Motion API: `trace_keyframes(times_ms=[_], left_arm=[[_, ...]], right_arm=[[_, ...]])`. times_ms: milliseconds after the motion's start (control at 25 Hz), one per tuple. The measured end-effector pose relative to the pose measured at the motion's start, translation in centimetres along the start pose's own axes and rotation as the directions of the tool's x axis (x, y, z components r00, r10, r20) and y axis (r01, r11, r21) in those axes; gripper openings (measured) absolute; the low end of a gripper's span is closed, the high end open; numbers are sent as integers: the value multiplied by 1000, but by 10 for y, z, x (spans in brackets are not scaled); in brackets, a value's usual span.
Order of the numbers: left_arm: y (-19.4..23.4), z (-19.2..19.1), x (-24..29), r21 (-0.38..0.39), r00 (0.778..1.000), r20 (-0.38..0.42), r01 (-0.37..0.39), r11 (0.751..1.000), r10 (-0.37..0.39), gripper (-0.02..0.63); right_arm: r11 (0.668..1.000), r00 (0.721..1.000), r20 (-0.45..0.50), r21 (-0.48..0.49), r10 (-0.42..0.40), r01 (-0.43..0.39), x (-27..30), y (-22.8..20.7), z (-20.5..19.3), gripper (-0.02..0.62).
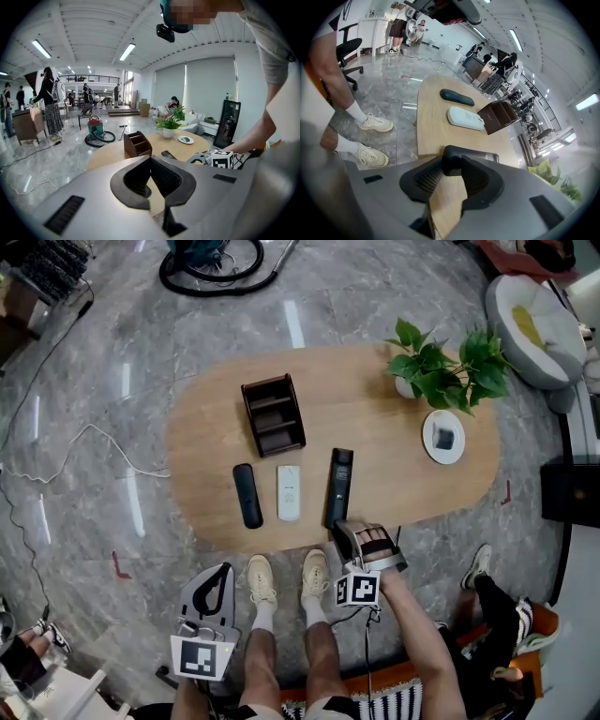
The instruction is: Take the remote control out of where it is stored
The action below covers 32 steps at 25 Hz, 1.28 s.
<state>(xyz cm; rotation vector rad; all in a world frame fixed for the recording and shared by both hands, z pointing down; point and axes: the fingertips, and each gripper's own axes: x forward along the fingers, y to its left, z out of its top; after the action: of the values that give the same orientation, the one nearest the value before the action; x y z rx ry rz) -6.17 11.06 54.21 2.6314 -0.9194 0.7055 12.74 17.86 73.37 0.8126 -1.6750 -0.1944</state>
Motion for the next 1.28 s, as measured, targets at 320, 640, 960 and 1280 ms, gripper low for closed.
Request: trace_keyframes(times_ms=[320, 640, 960, 1280], left_arm=[[2, -9, 0, 13, 1000, -22, -1, 1000, 1, 5], [-1, -5, 2, 1, 1000, -13, 5, 1000, -5, 5], [3, 0, 1, -6, 1000, -11, -4, 1000, 4, 5], [2, 16, 0, 3, 1000, 7, 1, 1000, -1, 5]], right_arm=[[1000, 1000, 1, -8, 3, -3, 9, 10, -4, 121], [1000, 1000, -5, -14, 10, -10, 9, 10, -4, 121], [1000, 1000, -9, 21, 20, -19, 8, 8, -3, 121], [986, 999, 5, 161, 33, -34, -5, -3, 2, 121]])
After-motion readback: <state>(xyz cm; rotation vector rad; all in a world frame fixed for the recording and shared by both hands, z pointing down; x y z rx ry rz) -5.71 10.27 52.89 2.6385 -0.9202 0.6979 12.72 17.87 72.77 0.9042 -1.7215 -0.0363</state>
